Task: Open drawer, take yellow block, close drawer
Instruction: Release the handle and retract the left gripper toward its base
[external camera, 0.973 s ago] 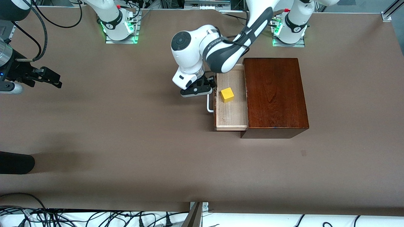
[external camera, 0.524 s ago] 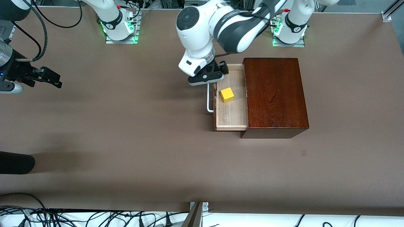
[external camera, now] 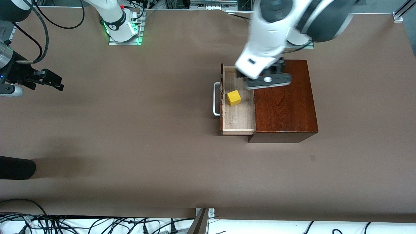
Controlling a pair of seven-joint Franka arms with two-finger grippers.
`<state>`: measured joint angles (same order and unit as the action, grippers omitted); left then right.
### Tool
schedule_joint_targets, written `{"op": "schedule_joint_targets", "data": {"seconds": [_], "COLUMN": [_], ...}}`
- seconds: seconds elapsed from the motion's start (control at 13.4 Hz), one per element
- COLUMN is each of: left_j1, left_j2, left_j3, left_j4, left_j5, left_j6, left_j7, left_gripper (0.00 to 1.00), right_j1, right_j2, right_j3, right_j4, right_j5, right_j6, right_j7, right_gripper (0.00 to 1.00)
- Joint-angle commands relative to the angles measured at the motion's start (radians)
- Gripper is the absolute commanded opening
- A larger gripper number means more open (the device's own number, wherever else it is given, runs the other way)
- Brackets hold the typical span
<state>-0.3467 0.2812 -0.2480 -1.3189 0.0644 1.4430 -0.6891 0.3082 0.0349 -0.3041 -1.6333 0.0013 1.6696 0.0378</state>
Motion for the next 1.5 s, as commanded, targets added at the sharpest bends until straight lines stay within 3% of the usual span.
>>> {"op": "schedule_joint_targets", "data": {"seconds": [0.0, 0.15, 0.37, 0.6, 0.9, 1.42], "left_j1": [0.125, 0.187, 0.193, 0.193, 0.192, 0.189], "left_j2": [-0.129, -0.19, -0.252, -0.275, -0.339, -0.329], "left_j3": [-0.005, 0.013, 0.168, 0.266, 0.289, 0.265], "left_j4": [-0.091, -0.132, -0.189, -0.22, -0.364, -0.352], "left_j5": [-0.037, -0.041, -0.093, -0.095, -0.094, -0.094], "left_j6": [-0.038, -0.053, -0.056, -0.047, 0.065, 0.085], "left_j7": [0.181, 0.282, 0.446, 0.555, 0.563, 0.542], "left_gripper": [1.0, 1.0, 1.0, 1.0, 1.0, 1.0], "right_j1": [-0.001, -0.001, -0.001, -0.001, -0.001, -0.001], "right_j2": [-0.001, -0.001, -0.001, -0.001, -0.001, -0.001], "right_j3": [0.0, 0.0, 0.0, 0.0, 0.0, 0.0], "right_j4": [0.013, 0.013, 0.013, 0.013, 0.013, 0.013], "right_j5": [-0.007, -0.007, -0.007, -0.007, -0.007, -0.007], "right_j6": [-0.016, -0.016, -0.016, -0.016, -0.016, -0.016], "right_j7": [-0.012, -0.012, -0.012, -0.012, -0.012, -0.012], "right_gripper": [1.0, 1.0, 1.0, 1.0, 1.0, 1.0]}}
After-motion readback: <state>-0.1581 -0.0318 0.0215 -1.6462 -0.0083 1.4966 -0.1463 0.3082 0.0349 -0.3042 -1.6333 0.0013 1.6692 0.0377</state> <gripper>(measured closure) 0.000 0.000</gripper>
